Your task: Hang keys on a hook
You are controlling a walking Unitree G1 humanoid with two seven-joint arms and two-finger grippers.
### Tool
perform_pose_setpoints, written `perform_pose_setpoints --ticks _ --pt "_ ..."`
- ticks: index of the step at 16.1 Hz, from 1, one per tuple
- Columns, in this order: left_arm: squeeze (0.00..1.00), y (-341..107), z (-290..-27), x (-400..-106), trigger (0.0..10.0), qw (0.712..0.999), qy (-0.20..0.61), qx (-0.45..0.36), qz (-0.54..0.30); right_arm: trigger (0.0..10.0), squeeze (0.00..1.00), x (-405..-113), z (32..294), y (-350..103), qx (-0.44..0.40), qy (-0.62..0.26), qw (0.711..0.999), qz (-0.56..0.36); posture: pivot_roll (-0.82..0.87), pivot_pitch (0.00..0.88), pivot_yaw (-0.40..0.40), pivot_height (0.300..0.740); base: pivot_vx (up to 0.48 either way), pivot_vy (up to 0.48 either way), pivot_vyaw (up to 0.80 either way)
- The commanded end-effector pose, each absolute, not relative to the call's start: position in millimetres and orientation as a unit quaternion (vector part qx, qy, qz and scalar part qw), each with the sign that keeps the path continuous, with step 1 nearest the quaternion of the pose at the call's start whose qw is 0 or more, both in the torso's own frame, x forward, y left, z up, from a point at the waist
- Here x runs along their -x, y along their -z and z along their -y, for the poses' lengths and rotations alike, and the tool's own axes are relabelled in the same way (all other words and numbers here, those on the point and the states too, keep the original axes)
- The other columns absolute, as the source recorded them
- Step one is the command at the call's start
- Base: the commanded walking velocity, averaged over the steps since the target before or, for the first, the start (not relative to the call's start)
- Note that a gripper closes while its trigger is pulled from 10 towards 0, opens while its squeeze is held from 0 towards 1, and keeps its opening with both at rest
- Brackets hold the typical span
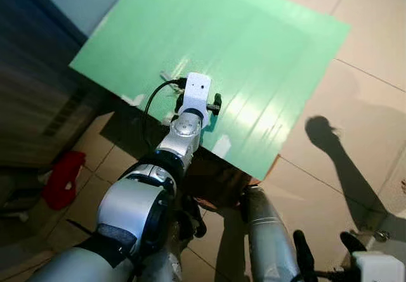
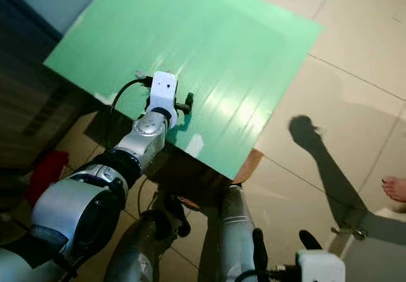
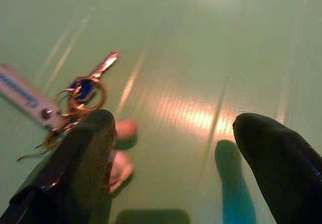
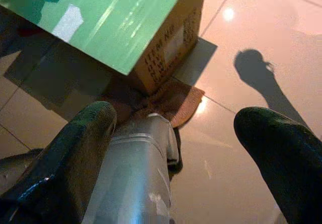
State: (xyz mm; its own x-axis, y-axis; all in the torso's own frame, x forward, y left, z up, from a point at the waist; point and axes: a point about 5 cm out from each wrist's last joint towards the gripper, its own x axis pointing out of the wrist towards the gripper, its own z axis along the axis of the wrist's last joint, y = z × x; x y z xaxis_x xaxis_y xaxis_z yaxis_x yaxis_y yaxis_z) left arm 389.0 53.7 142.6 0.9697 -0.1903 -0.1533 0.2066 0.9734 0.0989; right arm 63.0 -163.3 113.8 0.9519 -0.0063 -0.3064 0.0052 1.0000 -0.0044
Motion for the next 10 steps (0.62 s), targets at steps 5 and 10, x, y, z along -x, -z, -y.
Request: perform_pose_setpoints --ticks 5,10 --pt "0.0 -140 -71 -392 10.0 0.991 0.07 -0.083 -0.084 10.0 0.0 -52 160 -109 -0.002 0.004 0.983 -0.183 -0.68 0.546 0.156 0.701 0.0 0.0 0.0" --pt "0.0 -131 -92 -393 10.0 0.991 0.025 -0.054 -0.121 10.0 0.0 -53 167 -109 -0.002 0.005 0.982 -0.189 -0.69 0.547 0.134 0.701 0.0 0.0 0.0"
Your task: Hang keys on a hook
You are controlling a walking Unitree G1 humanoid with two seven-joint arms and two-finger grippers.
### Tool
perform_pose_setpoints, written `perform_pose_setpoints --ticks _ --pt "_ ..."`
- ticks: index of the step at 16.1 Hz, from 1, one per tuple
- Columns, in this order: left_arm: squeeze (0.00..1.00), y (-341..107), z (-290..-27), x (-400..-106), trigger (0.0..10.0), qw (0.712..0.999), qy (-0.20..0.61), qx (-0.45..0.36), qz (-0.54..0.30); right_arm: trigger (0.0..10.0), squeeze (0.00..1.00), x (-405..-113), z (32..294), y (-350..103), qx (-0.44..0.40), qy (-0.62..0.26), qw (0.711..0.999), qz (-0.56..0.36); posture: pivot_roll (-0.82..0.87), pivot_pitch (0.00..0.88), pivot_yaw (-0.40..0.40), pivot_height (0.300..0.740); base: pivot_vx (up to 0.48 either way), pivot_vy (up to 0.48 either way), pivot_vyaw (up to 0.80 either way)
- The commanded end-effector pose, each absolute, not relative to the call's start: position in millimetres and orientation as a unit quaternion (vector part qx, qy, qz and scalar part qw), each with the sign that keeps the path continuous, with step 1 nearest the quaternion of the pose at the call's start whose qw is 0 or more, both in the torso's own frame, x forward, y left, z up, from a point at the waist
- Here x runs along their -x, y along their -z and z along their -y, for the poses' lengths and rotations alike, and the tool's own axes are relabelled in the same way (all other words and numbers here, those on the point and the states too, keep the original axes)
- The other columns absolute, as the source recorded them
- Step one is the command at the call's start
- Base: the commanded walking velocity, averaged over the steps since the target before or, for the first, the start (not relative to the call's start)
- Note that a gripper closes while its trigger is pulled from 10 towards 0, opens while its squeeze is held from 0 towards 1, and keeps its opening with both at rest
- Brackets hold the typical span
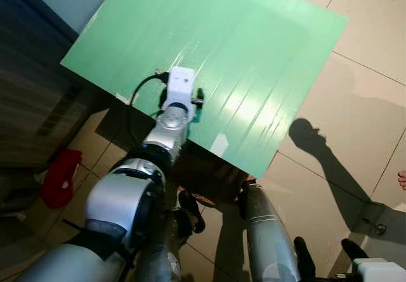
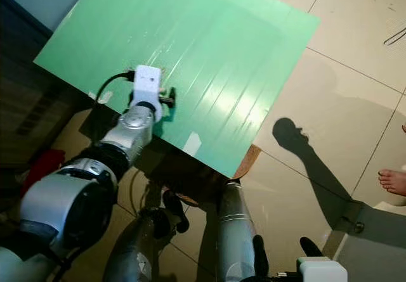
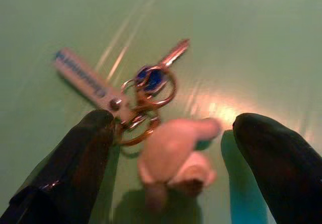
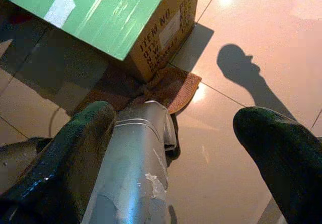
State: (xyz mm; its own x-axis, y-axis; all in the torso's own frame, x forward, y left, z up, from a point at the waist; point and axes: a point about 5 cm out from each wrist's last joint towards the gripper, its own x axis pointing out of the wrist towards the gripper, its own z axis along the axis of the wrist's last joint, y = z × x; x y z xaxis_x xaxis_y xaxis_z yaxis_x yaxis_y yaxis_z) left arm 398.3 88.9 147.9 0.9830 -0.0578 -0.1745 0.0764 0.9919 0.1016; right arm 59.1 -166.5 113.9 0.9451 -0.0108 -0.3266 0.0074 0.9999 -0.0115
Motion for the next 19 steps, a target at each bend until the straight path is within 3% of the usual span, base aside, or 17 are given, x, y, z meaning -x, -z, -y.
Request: perform_pose_setpoints --ticks 1,5,9,10,11,19 --pt "0.0 -128 -92 -392 10.0 0.99 0.024 -0.047 -0.131 10.0 0.0 -52 168 -109 -0.001 0.005 0.981 -0.192 -0.69 0.546 0.131 0.701 0.0 0.0 0.0" --pt "0.0 -110 -82 -383 10.0 0.982 0.05 -0.016 -0.183 10.0 0.0 -54 169 -107 -0.004 0.005 0.98 -0.197 -0.68 0.539 0.134 0.701 0.0 0.0 0.0" --pt "0.0 -105 -75 -379 10.0 0.977 0.072 -0.038 -0.195 10.0 0.0 -57 167 -105 -0.007 -0.001 0.981 -0.196 -0.66 0.542 0.138 0.701 0.0 0.0 0.0" --pt "0.0 -106 -75 -379 4.5 0.978 0.074 -0.033 -0.194 10.0 0.0 -57 167 -105 -0.008 -0.002 0.981 -0.196 -0.66 0.541 0.138 0.701 0.0 0.0 0.0" --pt "0.0 -108 -72 -380 0.0 0.978 0.084 -0.025 -0.188 10.0 0.0 -58 167 -104 -0.008 -0.003 0.98 -0.197 -0.66 0.539 0.137 0.701 0.0 0.0 0.0" --pt "0.0 -113 -70 -382 0.0 0.978 0.109 -0.057 -0.168 10.0 0.0 -63 167 -101 -0.01 -0.011 0.981 -0.196 -0.63 0.532 0.135 0.701 0.0 0.0 0.0"
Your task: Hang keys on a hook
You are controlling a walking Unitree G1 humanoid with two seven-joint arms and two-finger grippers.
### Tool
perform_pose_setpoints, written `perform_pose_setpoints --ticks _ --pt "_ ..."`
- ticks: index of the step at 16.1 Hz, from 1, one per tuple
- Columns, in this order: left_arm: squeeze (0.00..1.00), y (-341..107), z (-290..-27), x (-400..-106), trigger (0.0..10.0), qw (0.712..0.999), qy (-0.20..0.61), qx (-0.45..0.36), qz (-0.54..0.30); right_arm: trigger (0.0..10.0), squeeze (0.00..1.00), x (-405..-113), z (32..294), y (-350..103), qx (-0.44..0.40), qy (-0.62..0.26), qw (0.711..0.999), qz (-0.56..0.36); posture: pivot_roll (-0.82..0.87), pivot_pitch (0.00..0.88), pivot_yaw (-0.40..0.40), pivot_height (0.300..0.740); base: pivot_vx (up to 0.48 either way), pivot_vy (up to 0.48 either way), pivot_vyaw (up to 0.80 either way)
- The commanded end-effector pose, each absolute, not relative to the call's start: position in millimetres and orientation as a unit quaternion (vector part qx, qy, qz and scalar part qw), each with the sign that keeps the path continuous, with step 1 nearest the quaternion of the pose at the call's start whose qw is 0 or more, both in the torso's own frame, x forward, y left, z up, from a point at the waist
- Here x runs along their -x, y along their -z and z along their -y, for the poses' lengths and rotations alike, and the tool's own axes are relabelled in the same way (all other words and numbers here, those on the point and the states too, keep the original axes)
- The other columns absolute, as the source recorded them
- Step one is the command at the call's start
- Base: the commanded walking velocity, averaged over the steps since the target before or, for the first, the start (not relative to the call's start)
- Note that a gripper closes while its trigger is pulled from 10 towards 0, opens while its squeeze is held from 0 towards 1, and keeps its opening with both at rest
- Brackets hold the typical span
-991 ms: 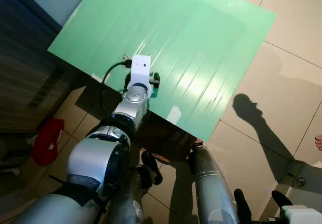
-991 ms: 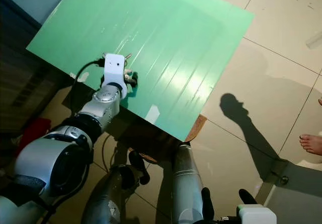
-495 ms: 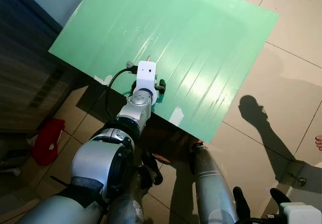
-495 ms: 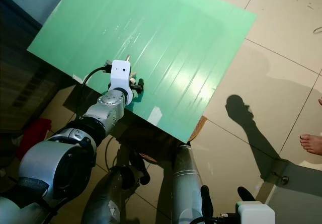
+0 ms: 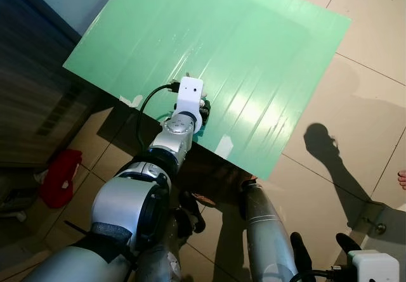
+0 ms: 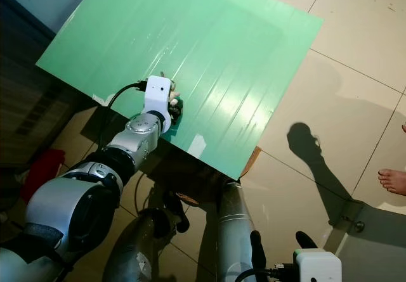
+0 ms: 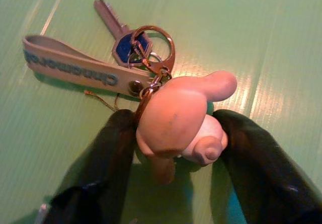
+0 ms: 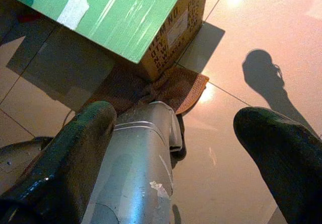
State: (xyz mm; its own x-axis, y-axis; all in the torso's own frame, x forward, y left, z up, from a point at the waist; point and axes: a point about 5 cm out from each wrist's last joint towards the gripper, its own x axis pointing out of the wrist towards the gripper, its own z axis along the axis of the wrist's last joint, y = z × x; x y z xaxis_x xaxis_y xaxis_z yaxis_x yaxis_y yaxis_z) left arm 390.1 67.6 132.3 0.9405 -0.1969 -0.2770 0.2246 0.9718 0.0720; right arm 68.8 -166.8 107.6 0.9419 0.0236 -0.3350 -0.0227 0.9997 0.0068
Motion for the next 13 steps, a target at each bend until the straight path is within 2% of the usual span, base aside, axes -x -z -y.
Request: perform_pose_setpoints --ticks 1,3,6,9,11,13 --pt "0.0 -113 -70 -382 0.0 0.978 0.113 -0.057 -0.166 10.0 0.0 -64 167 -100 -0.01 -0.011 0.98 -0.197 -0.63 0.53 0.135 0.701 0.0 0.0 0.0" --pt "0.0 -116 -68 -383 0.0 0.978 0.124 -0.05 -0.161 10.0 0.0 -66 168 -97 -0.015 -0.009 0.98 -0.199 -0.61 0.524 0.137 0.701 0.0 0.0 0.0" --pt "0.0 -128 -77 -389 0.0 0.982 0.123 -0.061 -0.128 10.0 0.0 -90 165 -88 -0.026 -0.024 0.983 -0.178 -0.54 0.469 0.147 0.701 0.0 0.0 0.0" --pt "0.0 -155 -101 -401 0.0 0.993 0.087 -0.058 -0.063 10.0 0.0 -137 161 -78 -0.029 -0.056 0.988 -0.14 -0.44 0.367 0.153 0.701 0.0 0.0 0.0" --pt "0.0 -158 -110 -403 0.0 0.994 0.082 -0.058 -0.052 10.0 0.0 -162 159 -72 -0.031 -0.067 0.989 -0.128 -0.38 0.297 0.145 0.701 0.0 0.0 0.0" --pt "0.0 -167 -126 -403 0.0 0.994 0.08 -0.068 -0.012 10.0 0.0 -208 156 -68 -0.035 -0.09 0.99 -0.103 -0.28 0.191 0.135 0.701 0.0 0.0 0.0"
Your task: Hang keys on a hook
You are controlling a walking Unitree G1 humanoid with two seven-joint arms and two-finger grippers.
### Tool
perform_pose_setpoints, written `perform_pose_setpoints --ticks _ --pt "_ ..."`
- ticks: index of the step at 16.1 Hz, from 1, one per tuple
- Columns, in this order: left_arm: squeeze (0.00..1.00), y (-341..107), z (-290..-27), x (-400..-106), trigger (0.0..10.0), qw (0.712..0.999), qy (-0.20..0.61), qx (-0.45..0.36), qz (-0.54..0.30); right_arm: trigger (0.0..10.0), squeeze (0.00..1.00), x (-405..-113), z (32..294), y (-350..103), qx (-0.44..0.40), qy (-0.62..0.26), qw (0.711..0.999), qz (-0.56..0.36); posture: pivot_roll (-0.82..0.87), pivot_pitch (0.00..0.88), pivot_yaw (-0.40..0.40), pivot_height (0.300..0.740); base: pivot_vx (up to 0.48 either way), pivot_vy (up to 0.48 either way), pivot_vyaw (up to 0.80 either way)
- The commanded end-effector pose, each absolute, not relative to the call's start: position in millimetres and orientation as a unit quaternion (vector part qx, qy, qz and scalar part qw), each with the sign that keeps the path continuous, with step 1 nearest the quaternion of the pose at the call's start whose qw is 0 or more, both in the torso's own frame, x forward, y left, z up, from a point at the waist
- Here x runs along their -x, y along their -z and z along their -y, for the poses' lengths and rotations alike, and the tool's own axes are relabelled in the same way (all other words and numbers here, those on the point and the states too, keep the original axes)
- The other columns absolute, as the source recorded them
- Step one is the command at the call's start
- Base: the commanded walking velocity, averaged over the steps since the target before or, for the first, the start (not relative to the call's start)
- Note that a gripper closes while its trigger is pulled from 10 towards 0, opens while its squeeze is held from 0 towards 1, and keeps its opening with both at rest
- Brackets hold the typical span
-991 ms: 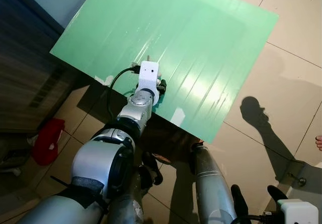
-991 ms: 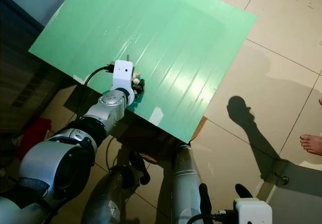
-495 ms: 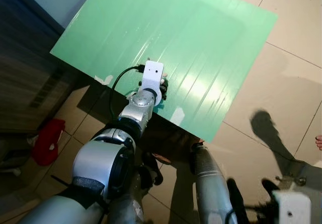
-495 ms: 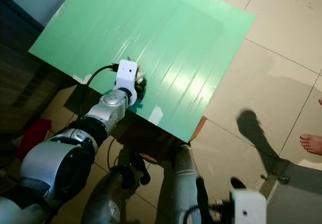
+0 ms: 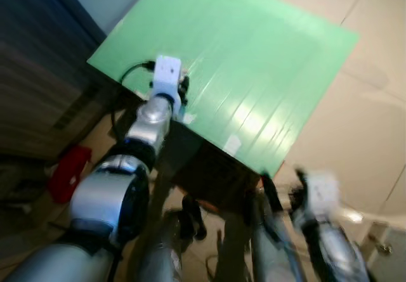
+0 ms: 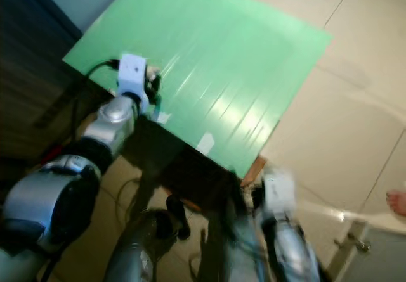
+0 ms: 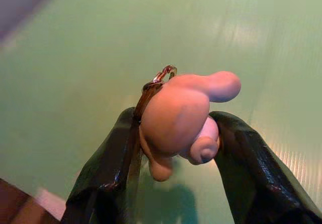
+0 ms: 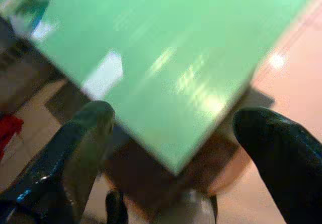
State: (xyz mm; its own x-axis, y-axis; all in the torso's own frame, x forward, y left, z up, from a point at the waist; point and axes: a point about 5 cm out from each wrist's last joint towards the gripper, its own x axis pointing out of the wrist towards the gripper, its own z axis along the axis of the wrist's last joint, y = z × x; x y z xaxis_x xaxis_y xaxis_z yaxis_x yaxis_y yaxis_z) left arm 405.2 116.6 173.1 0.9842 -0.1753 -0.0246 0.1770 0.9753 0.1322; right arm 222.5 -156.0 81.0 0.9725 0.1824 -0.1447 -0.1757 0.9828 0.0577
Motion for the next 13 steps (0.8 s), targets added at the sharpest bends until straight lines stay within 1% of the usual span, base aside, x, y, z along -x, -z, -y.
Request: perform_pose_setpoints --ticks 1,3,4,5,7,8,9,10,11,12,13 --pt "0.0 -164 -133 -400 0.0 0.994 0.084 -0.07 0.001 10.0 0.0 -226 155 -68 -0.038 -0.093 0.99 -0.094 -0.24 0.149 0.128 0.701 0.0 0.0 0.0" --pt "0.0 -147 -146 -386 0.0 0.991 0.114 -0.076 0.008 10.0 0.0 -258 155 -71 -0.045 -0.091 0.992 -0.078 -0.16 0.078 0.107 0.701 0.0 0.0 0.0" --pt "0.0 -134 -156 -372 0.0 0.99 0.117 -0.072 0.006 10.0 0.0 -269 156 -74 -0.045 -0.09 0.993 -0.068 -0.14 0.066 0.103 0.701 0.0 0.0 0.0" --pt "0.0 -122 -169 -358 0.0 0.993 0.103 -0.056 0.0 10.0 0.0 -279 159 -74 -0.043 -0.087 0.993 -0.06 -0.11 0.048 0.095 0.701 0.0 0.0 0.0" --pt "0.0 -103 -202 -328 0.0 1.0 0.021 -0.017 0.008 10.0 0.0 -290 164 -75 -0.049 -0.071 0.995 -0.047 -0.09 0.024 0.091 0.701 0.0 0.0 0.0" --pt "0.0 -96 -212 -306 0.0 0.999 0.0 -0.025 0.029 10.0 0.0 -292 166 -77 -0.049 -0.064 0.996 -0.037 -0.09 0.017 0.09 0.701 0.0 0.0 0.0" --pt "0.0 -91 -216 -295 0.0 0.999 -0.011 -0.024 0.031 10.0 0.0 -292 168 -79 -0.05 -0.061 0.997 -0.027 -0.09 0.017 0.087 0.701 0.0 0.0 0.0" --pt "0.0 -79 -219 -266 0.0 0.999 -0.04 -0.013 0.029 10.0 0.0 -290 171 -93 -0.034 -0.058 0.998 0.014 -0.1 0.017 0.081 0.701 0.0 0.0 0.0" --pt "0.0 -79 -219 -262 0.0 0.999 -0.044 -0.012 0.03 10.0 0.0 -289 171 -96 -0.032 -0.059 0.998 0.02 -0.1 0.017 0.081 0.701 0.0 0.0 0.0" --pt "0.0 -82 -205 -255 0.0 0.999 -0.026 -0.006 0.027 10.0 0.0 -282 171 -106 -0.014 -0.071 0.996 0.05 -0.11 0.022 0.074 0.701 0.0 0.0 0.0" --pt "0.0 -83 -202 -254 0.0 0.999 -0.019 -0.012 0.024 10.0 0.0 -281 171 -107 -0.013 -0.074 0.996 0.054 -0.11 0.022 0.074 0.701 0.0 0.0 0.0"
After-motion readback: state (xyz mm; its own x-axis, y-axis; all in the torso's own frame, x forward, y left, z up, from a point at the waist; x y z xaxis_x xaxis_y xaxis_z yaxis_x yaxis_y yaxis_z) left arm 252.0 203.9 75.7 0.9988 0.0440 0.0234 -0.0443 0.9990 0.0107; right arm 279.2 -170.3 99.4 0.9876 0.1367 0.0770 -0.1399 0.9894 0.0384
